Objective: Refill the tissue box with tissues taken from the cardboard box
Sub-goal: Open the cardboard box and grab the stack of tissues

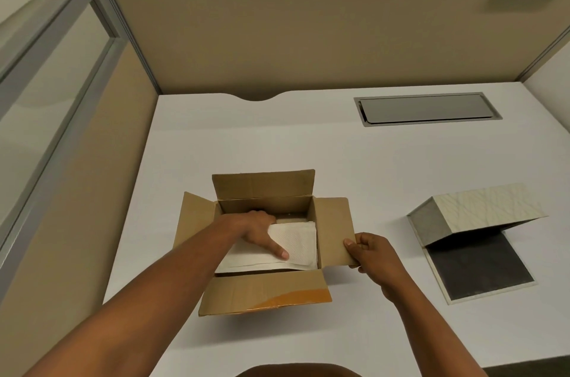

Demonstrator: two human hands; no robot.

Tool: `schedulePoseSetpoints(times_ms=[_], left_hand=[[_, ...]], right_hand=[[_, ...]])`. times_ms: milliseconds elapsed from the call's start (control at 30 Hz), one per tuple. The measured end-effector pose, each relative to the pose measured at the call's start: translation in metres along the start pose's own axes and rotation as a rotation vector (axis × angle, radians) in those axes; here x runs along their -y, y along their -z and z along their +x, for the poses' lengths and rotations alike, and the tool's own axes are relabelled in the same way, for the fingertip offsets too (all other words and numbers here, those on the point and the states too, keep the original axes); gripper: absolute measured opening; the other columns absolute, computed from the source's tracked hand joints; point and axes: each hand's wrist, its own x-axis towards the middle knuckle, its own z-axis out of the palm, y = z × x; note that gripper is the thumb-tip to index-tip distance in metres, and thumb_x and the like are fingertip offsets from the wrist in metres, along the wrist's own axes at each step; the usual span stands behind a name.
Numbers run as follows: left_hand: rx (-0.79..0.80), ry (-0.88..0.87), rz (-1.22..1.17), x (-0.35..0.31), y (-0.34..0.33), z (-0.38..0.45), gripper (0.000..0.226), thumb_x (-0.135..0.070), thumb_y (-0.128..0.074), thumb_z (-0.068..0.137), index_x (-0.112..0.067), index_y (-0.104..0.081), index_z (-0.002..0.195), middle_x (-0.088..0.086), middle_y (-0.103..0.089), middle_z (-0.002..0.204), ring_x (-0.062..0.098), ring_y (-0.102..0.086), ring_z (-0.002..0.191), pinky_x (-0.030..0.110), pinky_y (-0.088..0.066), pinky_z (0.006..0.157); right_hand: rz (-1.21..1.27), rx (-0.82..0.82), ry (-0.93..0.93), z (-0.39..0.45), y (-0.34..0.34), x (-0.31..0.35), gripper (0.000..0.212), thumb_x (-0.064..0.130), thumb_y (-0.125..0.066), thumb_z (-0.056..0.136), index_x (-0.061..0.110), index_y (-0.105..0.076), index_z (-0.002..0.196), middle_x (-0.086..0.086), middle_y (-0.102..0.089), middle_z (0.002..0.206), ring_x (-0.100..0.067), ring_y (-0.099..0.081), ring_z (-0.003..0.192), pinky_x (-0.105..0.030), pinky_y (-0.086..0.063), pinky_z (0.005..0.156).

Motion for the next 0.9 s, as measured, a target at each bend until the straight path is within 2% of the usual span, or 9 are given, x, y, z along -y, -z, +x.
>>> schedulePoseSetpoints(times_ms=[167,267,333,433,533,667,767,900], left_hand=[[-0.026,-0.047,-0.046,0.003,-0.001,-0.003,0.089,-0.069,-0.079,0.061,-0.026,-0.045,0.131,0.000,-0.056,0.132,0.016,-0.053,0.108,0.033,-0.051,0.091],[-0.039,-0.081,-0.074,0.004,-0.004,-0.005,0.090,-0.067,-0.080,0.062,-0.026,-0.043,0.132,0.000,-0.055,0.132,0.014,-0.052,0.107,0.029,-0.048,0.088],[-0.047,-0.104,-0.082,0.003,-0.005,-0.008,0.092,-0.066,-0.080,0.063,-0.025,-0.042,0.136,-0.002,-0.055,0.133,0.015,-0.052,0.111,0.029,-0.048,0.091],[-0.050,-0.138,-0.091,0.002,-0.003,-0.015,0.081,-0.063,-0.080,0.066,-0.025,-0.051,0.132,-0.002,-0.061,0.130,0.019,-0.057,0.116,0.029,-0.051,0.090],[-0.081,-0.182,-0.087,0.001,-0.001,-0.026,0.072,-0.063,-0.079,0.067,-0.027,-0.057,0.125,-0.003,-0.065,0.124,0.018,-0.060,0.113,0.030,-0.055,0.088],[-0.202,-0.216,-0.049,-0.004,0.003,-0.050,0.076,-0.073,-0.077,0.059,-0.034,-0.054,0.121,-0.010,-0.063,0.119,0.011,-0.058,0.105,0.031,-0.054,0.085],[-0.297,-0.245,-0.003,-0.010,0.008,-0.068,0.083,-0.078,-0.074,0.056,-0.038,-0.051,0.125,-0.013,-0.063,0.120,0.009,-0.057,0.105,0.034,-0.055,0.086],[-0.393,-0.281,0.054,-0.017,0.016,-0.089,0.085,-0.079,-0.073,0.056,-0.039,-0.047,0.126,-0.012,-0.062,0.123,0.011,-0.057,0.106,0.030,-0.054,0.081]], right_hand=[[-0.008,0.006,0.011,-0.001,0.003,0.003,0.018,0.028,-0.061,0.096,0.014,-0.069,0.087,-0.004,-0.071,0.072,-0.014,-0.065,0.061,-0.031,-0.050,0.060],[-0.017,0.005,0.019,-0.002,0.005,0.005,0.018,0.028,-0.062,0.095,0.014,-0.069,0.087,-0.002,-0.070,0.073,-0.015,-0.065,0.061,-0.030,-0.048,0.059],[-0.020,0.000,0.029,-0.003,0.006,0.007,0.017,0.027,-0.062,0.095,0.015,-0.069,0.086,-0.001,-0.070,0.072,-0.013,-0.065,0.060,-0.027,-0.046,0.058],[-0.034,-0.017,0.044,-0.004,0.006,0.009,0.017,0.028,-0.062,0.095,0.014,-0.069,0.086,-0.001,-0.070,0.074,-0.013,-0.066,0.061,-0.025,-0.045,0.058],[-0.054,-0.044,0.065,-0.005,0.006,0.013,0.018,0.029,-0.062,0.095,0.015,-0.069,0.084,0.000,-0.070,0.073,-0.012,-0.065,0.060,-0.024,-0.045,0.058],[-0.055,-0.086,0.101,-0.007,0.006,0.016,0.016,0.030,-0.063,0.093,0.017,-0.069,0.084,0.002,-0.070,0.070,-0.004,-0.063,0.053,-0.024,-0.044,0.056],[-0.062,-0.070,0.097,-0.008,0.006,0.020,0.015,0.029,-0.062,0.094,0.017,-0.068,0.087,-0.002,-0.070,0.077,-0.010,-0.064,0.061,-0.022,-0.045,0.055],[-0.078,-0.075,0.092,-0.011,0.006,0.025,0.019,0.035,-0.060,0.095,0.017,-0.066,0.095,-0.004,-0.070,0.089,-0.017,-0.066,0.076,-0.033,-0.052,0.067]])
